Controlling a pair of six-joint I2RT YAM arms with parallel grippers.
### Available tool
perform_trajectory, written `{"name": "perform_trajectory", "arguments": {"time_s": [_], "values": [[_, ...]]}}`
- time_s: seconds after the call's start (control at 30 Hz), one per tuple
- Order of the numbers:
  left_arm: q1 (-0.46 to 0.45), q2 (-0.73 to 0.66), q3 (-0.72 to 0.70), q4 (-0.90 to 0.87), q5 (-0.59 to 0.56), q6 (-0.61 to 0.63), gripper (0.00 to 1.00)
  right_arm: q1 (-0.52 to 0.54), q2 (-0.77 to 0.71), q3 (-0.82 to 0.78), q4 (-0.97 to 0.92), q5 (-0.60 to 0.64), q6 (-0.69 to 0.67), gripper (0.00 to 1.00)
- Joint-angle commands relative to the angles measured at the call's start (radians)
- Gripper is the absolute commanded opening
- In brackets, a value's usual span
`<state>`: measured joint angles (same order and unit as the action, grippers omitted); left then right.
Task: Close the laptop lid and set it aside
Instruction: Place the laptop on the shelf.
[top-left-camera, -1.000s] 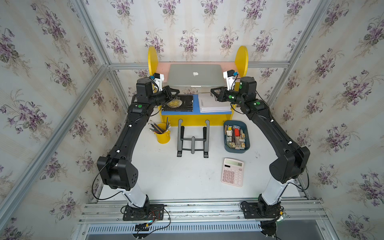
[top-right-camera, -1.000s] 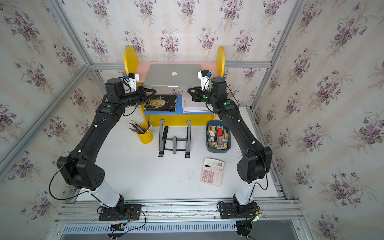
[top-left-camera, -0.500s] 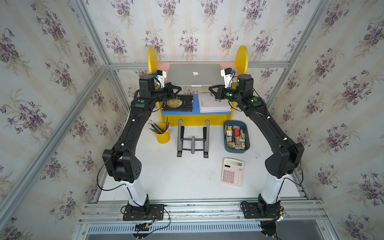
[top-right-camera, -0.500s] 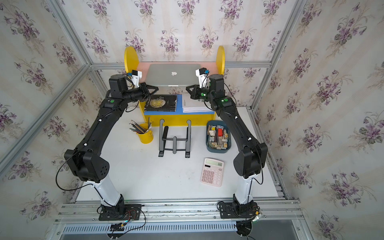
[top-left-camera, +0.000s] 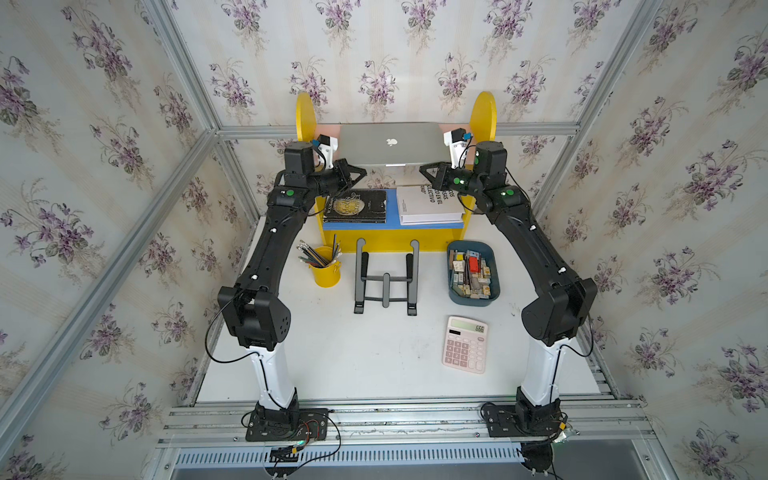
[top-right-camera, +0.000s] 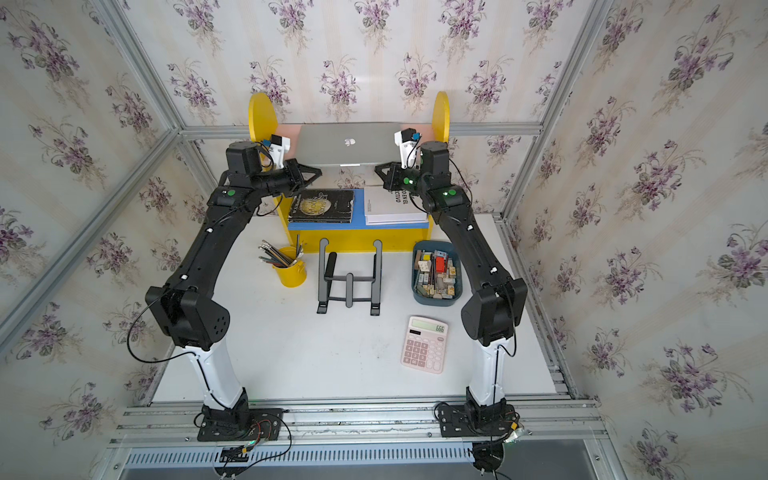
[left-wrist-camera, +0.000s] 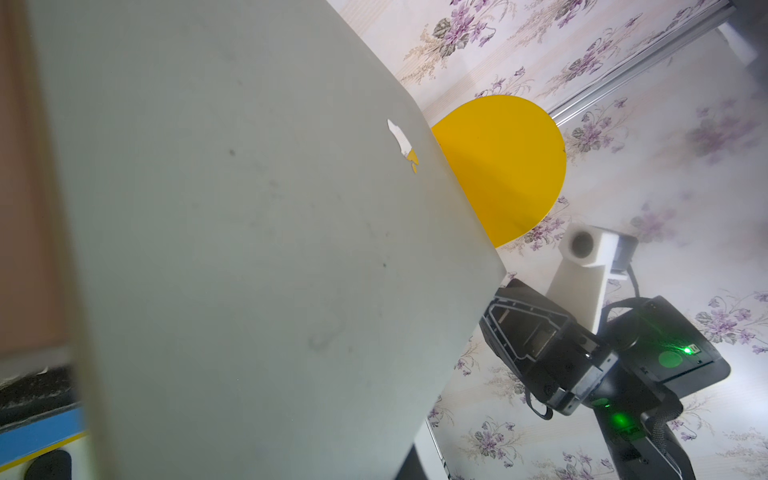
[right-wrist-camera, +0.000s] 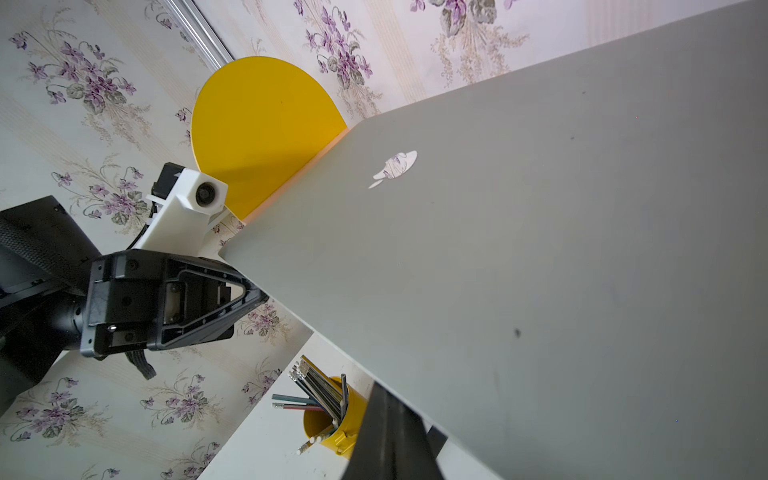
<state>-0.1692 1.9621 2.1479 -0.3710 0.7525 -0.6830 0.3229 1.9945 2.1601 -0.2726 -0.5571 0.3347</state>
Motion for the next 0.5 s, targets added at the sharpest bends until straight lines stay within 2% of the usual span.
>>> {"name": "perform_trajectory", "arguments": {"time_s": [0.0, 0.47], "values": [[0.001, 0.028, 0.049, -0.004, 0.001, 0.005, 0.00, -0.010, 0.016, 0.027, 0.037, -0.018, 0.014, 0.01], [0.004, 0.109, 0.181, -0.050, -0.006, 0.000, 0.00, -0.034, 0.069, 0.081, 0.067, -0.051, 0.038, 0.01]]}}
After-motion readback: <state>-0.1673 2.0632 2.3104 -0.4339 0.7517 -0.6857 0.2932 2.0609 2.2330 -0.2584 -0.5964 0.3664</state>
